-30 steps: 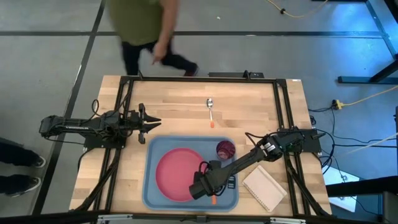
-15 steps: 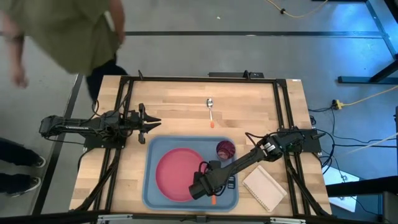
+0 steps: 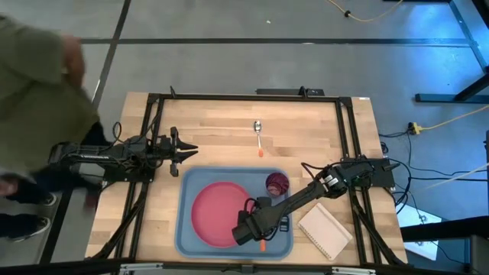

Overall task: Pick and place plate/cup/fork/spoon on tray
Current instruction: Put the white orange spoon on the right side of the white orange fork

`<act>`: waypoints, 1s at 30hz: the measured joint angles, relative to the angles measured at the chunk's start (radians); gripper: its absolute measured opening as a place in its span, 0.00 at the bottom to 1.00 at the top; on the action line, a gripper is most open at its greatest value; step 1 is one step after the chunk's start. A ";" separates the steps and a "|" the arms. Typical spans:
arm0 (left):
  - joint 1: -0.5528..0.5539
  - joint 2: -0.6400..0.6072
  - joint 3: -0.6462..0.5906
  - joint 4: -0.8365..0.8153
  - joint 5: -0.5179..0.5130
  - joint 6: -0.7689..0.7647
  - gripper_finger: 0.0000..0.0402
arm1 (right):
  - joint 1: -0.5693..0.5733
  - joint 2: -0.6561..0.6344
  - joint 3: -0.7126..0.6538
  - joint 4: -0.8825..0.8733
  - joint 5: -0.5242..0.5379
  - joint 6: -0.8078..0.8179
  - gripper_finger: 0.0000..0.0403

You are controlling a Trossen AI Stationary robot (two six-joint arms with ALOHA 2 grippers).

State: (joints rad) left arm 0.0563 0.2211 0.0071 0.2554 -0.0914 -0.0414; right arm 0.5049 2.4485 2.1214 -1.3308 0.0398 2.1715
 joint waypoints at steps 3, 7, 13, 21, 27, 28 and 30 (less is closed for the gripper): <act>0.000 0.000 0.000 0.000 0.000 0.000 0.18 | 0.000 -0.006 0.022 -0.013 0.039 0.000 0.20; 0.000 0.000 0.000 0.000 0.000 0.000 0.18 | 0.004 -0.010 0.106 -0.090 0.099 -0.003 0.20; 0.000 0.000 0.000 0.000 0.000 0.000 0.18 | 0.022 -0.027 0.232 -0.170 0.267 -0.062 0.20; 0.000 0.000 0.000 0.000 0.000 0.000 0.18 | 0.022 -0.135 0.233 -0.144 0.396 -0.298 0.20; 0.000 0.000 0.000 0.000 0.000 0.000 0.18 | -0.033 -0.198 0.233 -0.245 0.539 -0.487 0.20; 0.000 0.000 0.000 0.000 0.000 0.000 0.18 | -0.045 -0.204 0.231 -0.237 0.555 -0.528 0.20; 0.000 0.000 0.000 0.000 0.000 0.000 0.18 | -0.073 -0.213 0.229 -0.241 0.574 -0.592 0.20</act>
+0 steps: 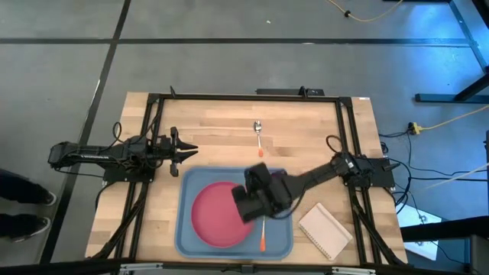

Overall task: Pick and place plate/cup/fork/spoon on tray
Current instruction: Put the white orange spoon on the right side of the white orange fork

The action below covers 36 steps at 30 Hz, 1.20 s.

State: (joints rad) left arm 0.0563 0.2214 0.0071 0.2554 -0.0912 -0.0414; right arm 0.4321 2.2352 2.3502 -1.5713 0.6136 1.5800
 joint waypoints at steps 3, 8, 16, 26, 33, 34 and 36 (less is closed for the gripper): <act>0.000 0.000 0.000 0.000 0.000 0.000 0.18 | -0.050 -0.021 0.001 0.000 0.008 -0.035 0.20; 0.000 0.000 0.000 0.000 0.000 0.000 0.18 | -0.124 -0.033 0.000 0.000 -0.015 -0.125 0.20; 0.000 0.000 0.000 0.000 0.000 0.000 0.18 | -0.284 -0.039 -0.017 0.000 -0.158 -0.157 0.20; 0.000 0.000 0.000 0.000 0.000 0.000 0.18 | -0.477 -0.037 -0.306 0.137 -0.387 -0.263 0.20; 0.000 0.000 0.000 0.000 0.000 0.000 0.18 | -0.548 -0.035 -0.438 0.299 -0.429 -0.404 0.20; 0.000 0.000 0.000 0.000 0.000 0.000 0.18 | -0.557 -0.036 -0.449 0.316 -0.429 -0.414 0.20; 0.000 0.000 0.000 0.000 0.000 0.000 0.18 | -0.575 -0.036 -0.475 0.329 -0.434 -0.433 0.20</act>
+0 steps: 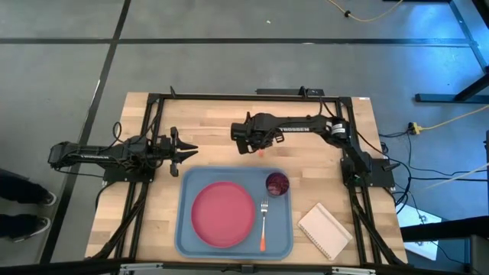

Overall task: Pick and place plate/cup/fork/spoon on tray
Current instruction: Put the white orange spoon on the right side of the white orange fork

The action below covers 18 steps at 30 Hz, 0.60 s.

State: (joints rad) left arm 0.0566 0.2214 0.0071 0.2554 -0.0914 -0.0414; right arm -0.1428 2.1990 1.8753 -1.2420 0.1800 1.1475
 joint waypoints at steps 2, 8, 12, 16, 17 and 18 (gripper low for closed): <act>0.000 0.000 0.000 0.000 0.000 0.000 0.18 | -0.016 0.000 -0.027 0.023 -0.010 -0.009 0.20; 0.000 0.000 0.000 0.000 0.000 0.000 0.18 | -0.065 -0.001 -0.122 0.211 -0.041 -0.068 0.20; 0.000 0.000 0.000 0.000 0.000 0.000 0.18 | -0.092 -0.001 -0.164 0.257 -0.043 -0.082 0.20; 0.000 0.000 0.000 0.000 0.000 0.000 0.18 | -0.104 -0.002 -0.182 0.283 -0.033 -0.090 0.20; 0.000 0.000 0.000 0.000 0.000 0.000 0.18 | -0.106 -0.002 -0.182 0.284 -0.033 -0.096 0.20; 0.000 0.000 0.000 0.000 0.000 0.000 0.18 | -0.108 -0.002 -0.182 0.286 -0.028 -0.100 0.20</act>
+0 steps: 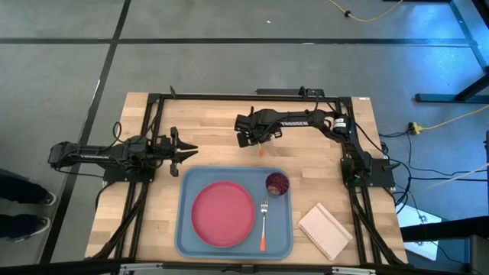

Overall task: Pick and place plate/cup/fork/spoon on tray
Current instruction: Put the white orange spoon on the right side of the white orange fork

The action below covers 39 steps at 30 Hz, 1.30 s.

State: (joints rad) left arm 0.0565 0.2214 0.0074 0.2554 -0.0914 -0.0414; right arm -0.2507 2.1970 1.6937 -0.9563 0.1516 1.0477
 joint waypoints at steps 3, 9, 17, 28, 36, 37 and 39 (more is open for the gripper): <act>0.000 0.000 0.000 0.000 0.000 0.000 0.18 | -0.001 0.000 0.000 0.000 0.033 -0.006 0.20; 0.000 0.000 0.000 0.000 0.000 0.000 0.18 | -0.013 0.004 -0.029 0.058 0.031 -0.010 0.20; 0.000 0.000 0.000 0.000 0.000 0.000 0.18 | -0.023 -0.004 -0.123 0.161 0.007 -0.009 0.20; 0.000 0.000 0.000 0.000 0.000 0.000 0.18 | -0.013 0.007 -0.071 0.116 0.016 -0.035 0.07; 0.000 0.000 0.000 0.000 0.000 0.000 0.18 | 0.021 0.005 0.021 0.065 0.063 -0.032 0.02; 0.000 0.000 0.000 0.000 0.000 0.000 0.18 | 0.028 0.004 0.053 0.040 0.080 -0.034 0.02; 0.000 0.000 0.000 0.000 0.000 0.000 0.18 | 0.049 0.001 0.128 -0.030 0.123 -0.035 0.02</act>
State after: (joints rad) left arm 0.0563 0.2214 0.0071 0.2554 -0.0912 -0.0415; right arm -0.2020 2.1977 1.8220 -0.9864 0.2748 1.0127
